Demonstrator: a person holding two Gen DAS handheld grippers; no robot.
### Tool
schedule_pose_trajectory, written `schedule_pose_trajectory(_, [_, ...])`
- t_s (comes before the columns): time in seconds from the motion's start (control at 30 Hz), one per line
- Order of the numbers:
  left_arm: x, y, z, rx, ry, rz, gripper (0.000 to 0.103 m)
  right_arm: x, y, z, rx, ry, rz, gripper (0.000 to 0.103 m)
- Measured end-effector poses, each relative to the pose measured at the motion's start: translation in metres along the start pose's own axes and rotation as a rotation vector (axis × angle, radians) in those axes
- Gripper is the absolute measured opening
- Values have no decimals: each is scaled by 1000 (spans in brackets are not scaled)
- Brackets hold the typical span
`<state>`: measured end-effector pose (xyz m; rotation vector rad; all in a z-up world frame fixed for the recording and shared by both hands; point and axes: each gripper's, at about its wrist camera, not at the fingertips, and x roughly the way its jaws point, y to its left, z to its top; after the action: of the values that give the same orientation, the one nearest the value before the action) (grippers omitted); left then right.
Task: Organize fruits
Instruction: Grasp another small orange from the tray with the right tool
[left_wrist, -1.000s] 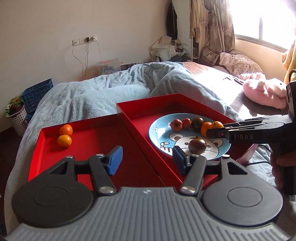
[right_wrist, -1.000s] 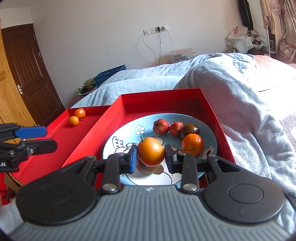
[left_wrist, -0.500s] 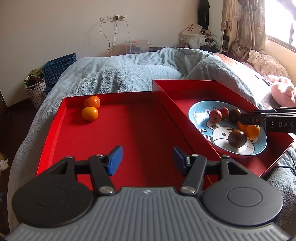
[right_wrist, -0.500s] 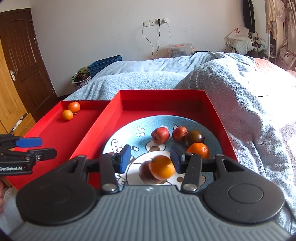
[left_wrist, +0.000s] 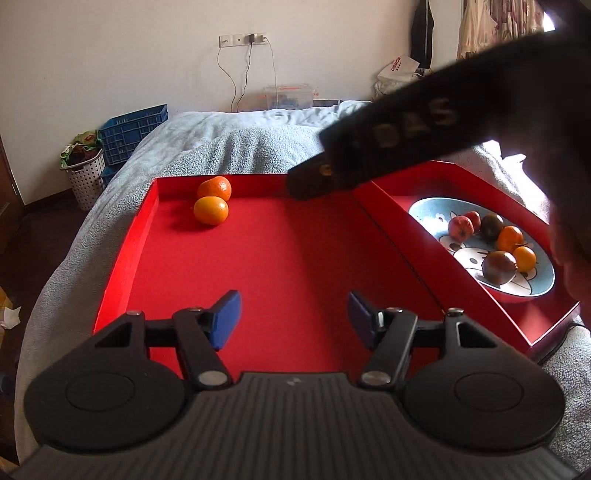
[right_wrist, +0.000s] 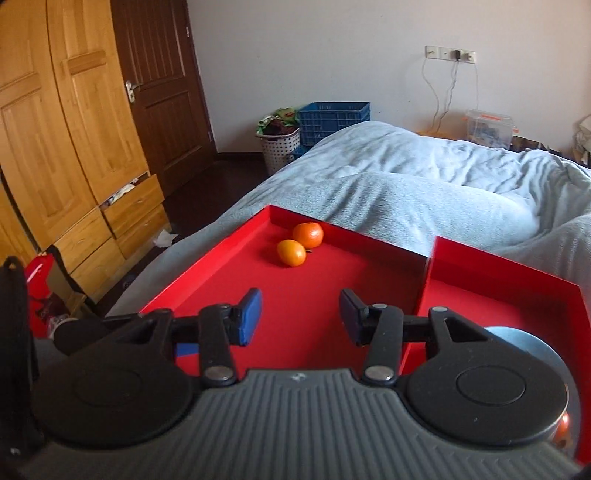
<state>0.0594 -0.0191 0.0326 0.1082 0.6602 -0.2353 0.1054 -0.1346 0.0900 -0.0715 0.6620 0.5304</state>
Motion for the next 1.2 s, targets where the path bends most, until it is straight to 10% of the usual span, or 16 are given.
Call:
schedule_pose_trajectory(0.67, [16,3,-15,-30,-50,126,74,151,17,33,-138,163,-51,43])
schedule_pose_trajectory(0.97, [28,20,-13,-103,-3,114,74,119,5,26,-71,99,-39,36])
schedule_pose_trajectory(1.2, [31,21,-12,-102,20,119,74,10,6,3,-35,-77,-53,36])
